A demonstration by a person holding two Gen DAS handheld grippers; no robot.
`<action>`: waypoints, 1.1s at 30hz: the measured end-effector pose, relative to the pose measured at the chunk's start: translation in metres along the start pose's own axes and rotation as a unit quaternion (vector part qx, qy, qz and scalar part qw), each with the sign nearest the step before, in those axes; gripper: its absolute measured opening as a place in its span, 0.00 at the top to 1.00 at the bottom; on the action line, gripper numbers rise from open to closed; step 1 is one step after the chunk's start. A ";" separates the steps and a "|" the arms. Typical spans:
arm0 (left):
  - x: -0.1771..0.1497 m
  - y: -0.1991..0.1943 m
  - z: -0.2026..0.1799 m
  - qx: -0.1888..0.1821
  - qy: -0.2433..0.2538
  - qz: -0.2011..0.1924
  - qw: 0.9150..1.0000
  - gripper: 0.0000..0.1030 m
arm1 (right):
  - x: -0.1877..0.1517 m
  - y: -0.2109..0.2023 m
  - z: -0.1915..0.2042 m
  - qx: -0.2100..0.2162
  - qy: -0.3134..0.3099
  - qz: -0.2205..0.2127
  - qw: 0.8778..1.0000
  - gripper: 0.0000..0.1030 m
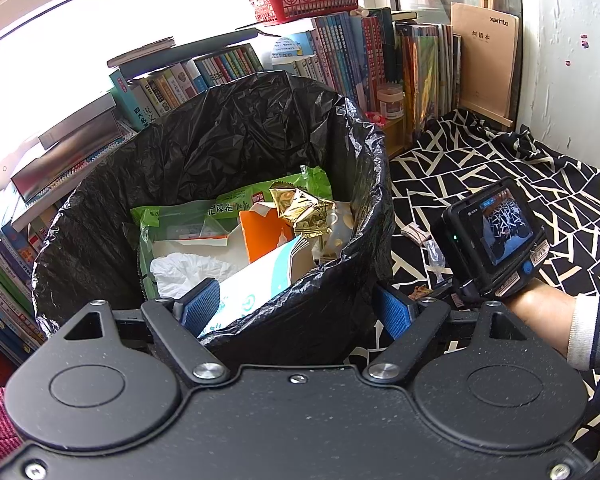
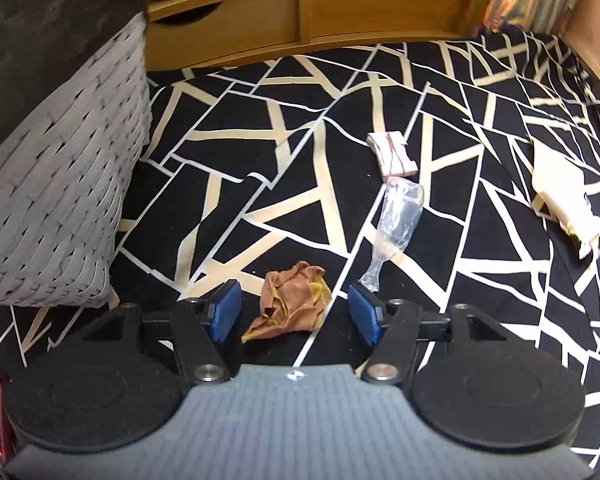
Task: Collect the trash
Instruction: 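Carry the scrap over the black bin and open the right gripper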
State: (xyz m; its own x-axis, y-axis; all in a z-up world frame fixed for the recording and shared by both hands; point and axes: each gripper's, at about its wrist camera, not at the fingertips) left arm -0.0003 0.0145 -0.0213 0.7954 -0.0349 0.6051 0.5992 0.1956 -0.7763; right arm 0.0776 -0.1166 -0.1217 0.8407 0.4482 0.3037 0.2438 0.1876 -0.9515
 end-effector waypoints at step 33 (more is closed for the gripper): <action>0.000 0.000 0.000 0.003 0.001 0.001 1.000 0.21 | 0.042 -0.191 -0.008 0.298 -0.037 -0.314 0.901 0.70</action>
State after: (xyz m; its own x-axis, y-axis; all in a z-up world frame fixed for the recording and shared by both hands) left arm 0.0004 0.0144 -0.0215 0.7966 -0.0371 0.6034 0.5974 0.2006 -0.7764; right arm 0.0699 -0.1412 0.0725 0.5874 0.1433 0.7965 0.3386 0.8504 -0.4027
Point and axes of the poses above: each gripper's, at about its wrist camera, not at the fingertips, and y roughly the way its jaws point, z to its left, x to its top, and after that the axes turned 10 degrees about z, right-handed
